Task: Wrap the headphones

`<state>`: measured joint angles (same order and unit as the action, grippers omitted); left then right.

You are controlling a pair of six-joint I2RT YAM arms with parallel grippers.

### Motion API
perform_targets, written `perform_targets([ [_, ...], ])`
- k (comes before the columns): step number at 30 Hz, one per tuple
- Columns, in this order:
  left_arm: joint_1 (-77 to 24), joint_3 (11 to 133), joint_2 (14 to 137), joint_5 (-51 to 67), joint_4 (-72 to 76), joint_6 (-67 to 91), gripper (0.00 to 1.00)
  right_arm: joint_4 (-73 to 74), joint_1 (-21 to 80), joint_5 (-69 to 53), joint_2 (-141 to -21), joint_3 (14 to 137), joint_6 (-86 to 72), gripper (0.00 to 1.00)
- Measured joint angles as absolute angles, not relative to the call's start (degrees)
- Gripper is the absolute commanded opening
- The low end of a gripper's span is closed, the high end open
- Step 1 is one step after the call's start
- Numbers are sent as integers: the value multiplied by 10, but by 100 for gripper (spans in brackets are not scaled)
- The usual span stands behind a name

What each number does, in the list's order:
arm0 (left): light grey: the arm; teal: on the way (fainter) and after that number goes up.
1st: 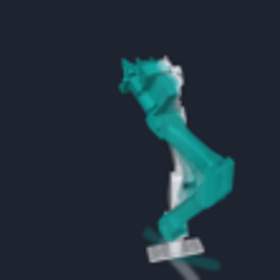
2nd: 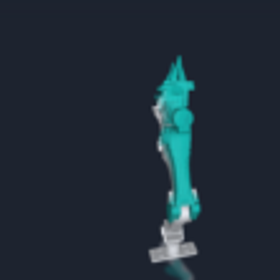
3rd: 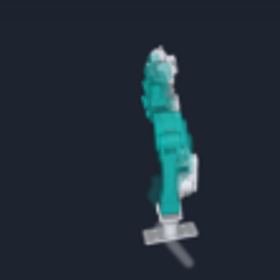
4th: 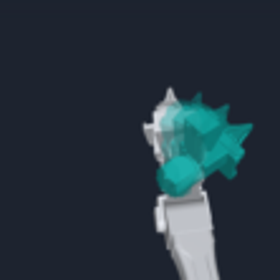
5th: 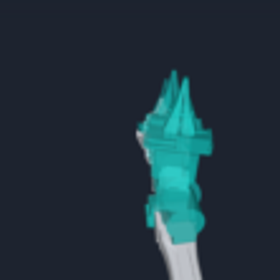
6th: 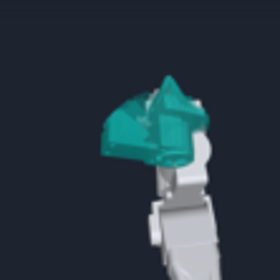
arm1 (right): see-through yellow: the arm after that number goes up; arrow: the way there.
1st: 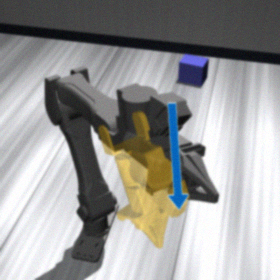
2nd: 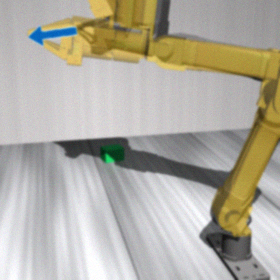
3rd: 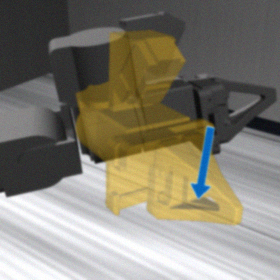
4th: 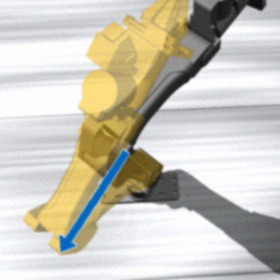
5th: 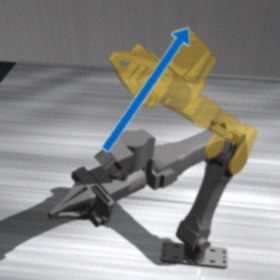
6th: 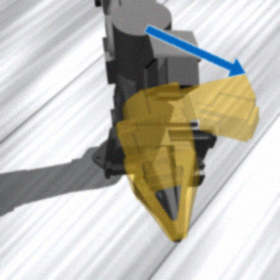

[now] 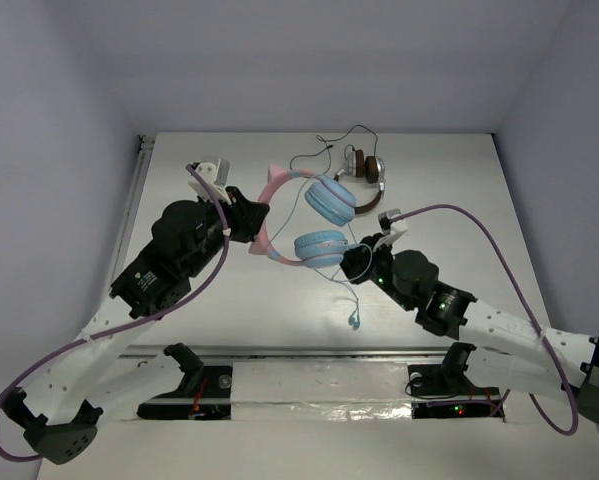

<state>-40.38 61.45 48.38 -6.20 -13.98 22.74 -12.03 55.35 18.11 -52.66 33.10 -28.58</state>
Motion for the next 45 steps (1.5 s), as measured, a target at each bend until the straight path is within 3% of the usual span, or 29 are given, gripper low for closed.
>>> perform_targets([
  [21, -404, 646, 493, -128, -119, 222, 0, -192, 552, 121, -632, 328, -296, 0],
  [24, -404, 646, 498, -137, -113, 225, 0, -205, 552, 105, -633, 328, -298, 8],
  [28, -404, 646, 502, -140, -102, 235, 0, -218, 552, 94, -638, 328, -302, 41],
  [31, -404, 645, 502, -140, -91, 243, 0, -228, 552, 93, -648, 328, -303, 54],
  [37, -404, 645, 502, -138, -88, 252, 0, -271, 552, 91, -684, 323, -303, 59],
  [42, -404, 645, 502, -133, -88, 256, 0, -287, 552, 109, -713, 306, -308, 53],
  [43, -404, 645, 502, -131, -88, 256, 0, -286, 552, 116, -713, 303, -309, 37],
  [45, -404, 646, 502, -131, -88, 256, 0, -282, 552, 132, -703, 296, -316, 25],
])
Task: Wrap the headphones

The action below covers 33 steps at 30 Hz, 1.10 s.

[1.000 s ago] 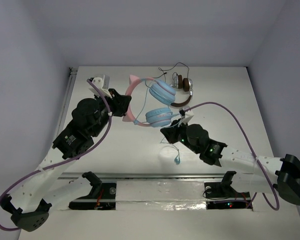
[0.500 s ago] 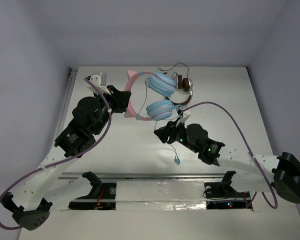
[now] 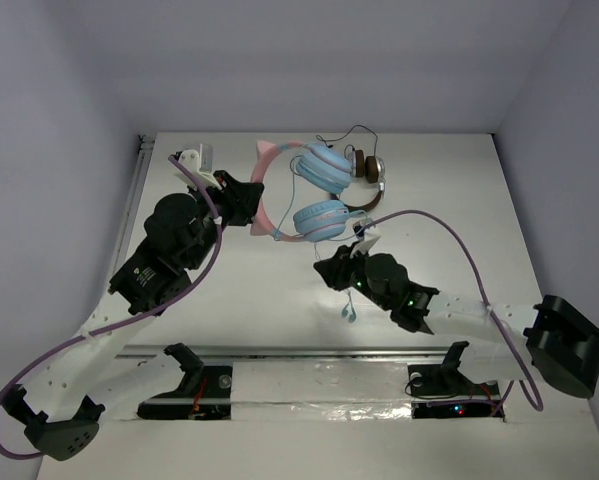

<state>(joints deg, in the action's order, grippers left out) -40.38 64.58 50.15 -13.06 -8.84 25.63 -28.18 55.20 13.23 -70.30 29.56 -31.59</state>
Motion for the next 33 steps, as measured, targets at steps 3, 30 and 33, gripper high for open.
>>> perform_targets([
  [3, -404, 646, 502, -130, -88, 256, 0, -270, 552, 164, -673, 278, -335, 39],
  [30, -404, 646, 494, -118, -88, 253, 0, -283, 499, 126, -888, 288, -410, 54],
  [33, -404, 646, 494, -117, -88, 253, 0, -288, 499, 120, -901, 290, -416, 20],
])
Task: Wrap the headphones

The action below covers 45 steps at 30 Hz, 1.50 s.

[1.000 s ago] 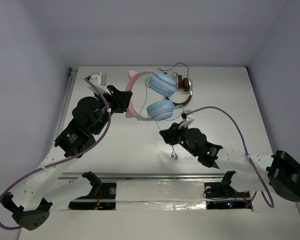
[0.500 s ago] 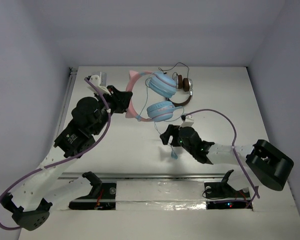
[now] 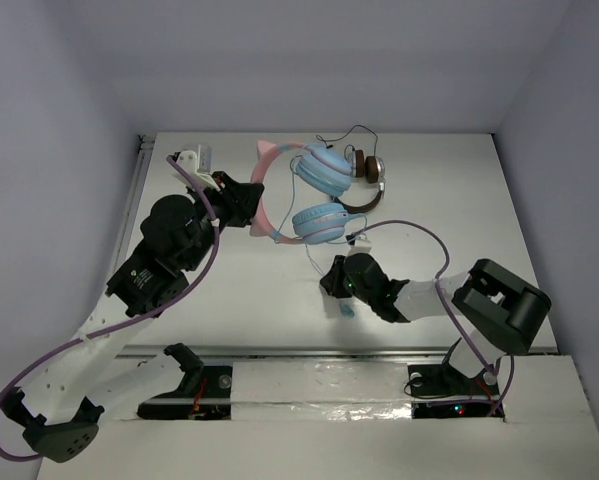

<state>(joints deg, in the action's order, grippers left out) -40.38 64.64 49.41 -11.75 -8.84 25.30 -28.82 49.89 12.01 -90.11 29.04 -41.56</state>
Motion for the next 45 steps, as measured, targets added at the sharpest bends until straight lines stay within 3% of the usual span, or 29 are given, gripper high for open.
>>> perform_targets([
  [1, -404, 646, 494, -118, -88, 253, 0, -288, 499, 118, -904, 290, -419, 7],
  [3, -404, 646, 494, -118, -88, 253, 0, -290, 499, 106, -906, 290, -427, 0],
  [9, -404, 646, 498, -137, -79, 253, 0, -261, 544, 106, -830, 273, -439, 0],
  [16, -404, 591, 510, -238, -10, 253, 0, -120, 648, 131, -700, 302, -437, 0],
  [32, -404, 486, 584, -363, 77, 246, 0, 232, 824, 212, -683, 529, -421, 0],
  [45, -412, 361, 596, -277, 119, 266, 0, 368, 841, 327, -740, 721, -344, 0],
])
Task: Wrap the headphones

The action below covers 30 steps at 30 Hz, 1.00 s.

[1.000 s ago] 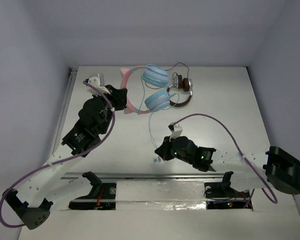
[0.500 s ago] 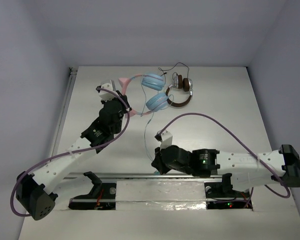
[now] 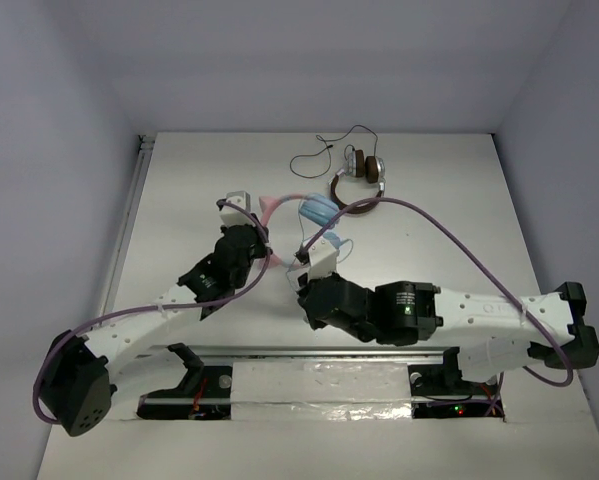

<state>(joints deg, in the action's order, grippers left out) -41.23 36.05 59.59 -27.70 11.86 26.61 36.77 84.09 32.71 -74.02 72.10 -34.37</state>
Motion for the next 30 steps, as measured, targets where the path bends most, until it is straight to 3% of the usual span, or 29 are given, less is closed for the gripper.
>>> perform_targets([
  [12, -464, 333, 600, -211, 140, 266, 0, 373, 816, 436, -776, 764, -241, 0],
  [30, -481, 322, 568, -202, 72, 265, 0, 322, 716, 517, -727, 755, -128, 0],
])
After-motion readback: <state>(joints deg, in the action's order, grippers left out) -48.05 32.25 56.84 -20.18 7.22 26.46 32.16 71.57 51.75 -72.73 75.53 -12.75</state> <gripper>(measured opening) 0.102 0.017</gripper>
